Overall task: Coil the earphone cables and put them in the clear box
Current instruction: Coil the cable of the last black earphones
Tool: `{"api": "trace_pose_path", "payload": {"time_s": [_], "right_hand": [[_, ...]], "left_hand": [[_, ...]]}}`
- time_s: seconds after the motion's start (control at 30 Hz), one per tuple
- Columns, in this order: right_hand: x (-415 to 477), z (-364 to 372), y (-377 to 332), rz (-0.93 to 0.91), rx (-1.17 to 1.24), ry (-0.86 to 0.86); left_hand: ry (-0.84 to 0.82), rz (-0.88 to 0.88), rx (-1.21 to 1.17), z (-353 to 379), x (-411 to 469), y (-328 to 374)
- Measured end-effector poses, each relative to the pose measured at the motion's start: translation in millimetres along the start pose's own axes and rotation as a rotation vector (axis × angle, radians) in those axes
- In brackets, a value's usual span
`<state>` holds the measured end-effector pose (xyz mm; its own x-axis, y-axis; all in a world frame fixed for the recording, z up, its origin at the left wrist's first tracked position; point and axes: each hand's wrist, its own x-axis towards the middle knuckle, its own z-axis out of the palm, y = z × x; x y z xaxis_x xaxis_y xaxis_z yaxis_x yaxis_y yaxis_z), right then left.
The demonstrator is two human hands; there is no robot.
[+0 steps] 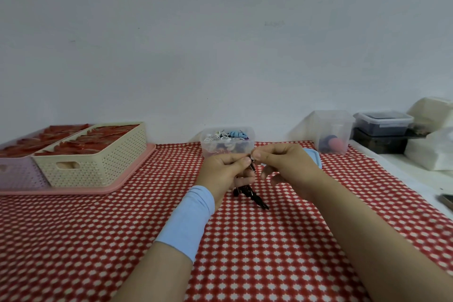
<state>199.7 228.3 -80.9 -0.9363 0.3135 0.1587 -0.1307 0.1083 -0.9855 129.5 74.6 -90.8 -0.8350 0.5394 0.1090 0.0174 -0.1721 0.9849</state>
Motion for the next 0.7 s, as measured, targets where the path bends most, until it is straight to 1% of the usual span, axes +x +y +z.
{"api": "trace_pose_path", "payload": {"time_s": [0.3, 0.53, 0.7], "right_hand": [[-1.2, -1.7, 1.9, -0.123, -0.189, 0.022], [0.4, -1.9, 4.0, -0.235, -0.320, 0.099], [3.2, -1.5, 6.4, -0.249, -0.428, 0.090]], "left_hand": [[0.037, -0.061, 0.014, -3.1, 0.9, -0.7], [0.055, -0.056, 0.036, -3.5, 1.4, -2.4], [0.077, -0.044, 0.064, -3.0, 1.6, -1.2]]}}
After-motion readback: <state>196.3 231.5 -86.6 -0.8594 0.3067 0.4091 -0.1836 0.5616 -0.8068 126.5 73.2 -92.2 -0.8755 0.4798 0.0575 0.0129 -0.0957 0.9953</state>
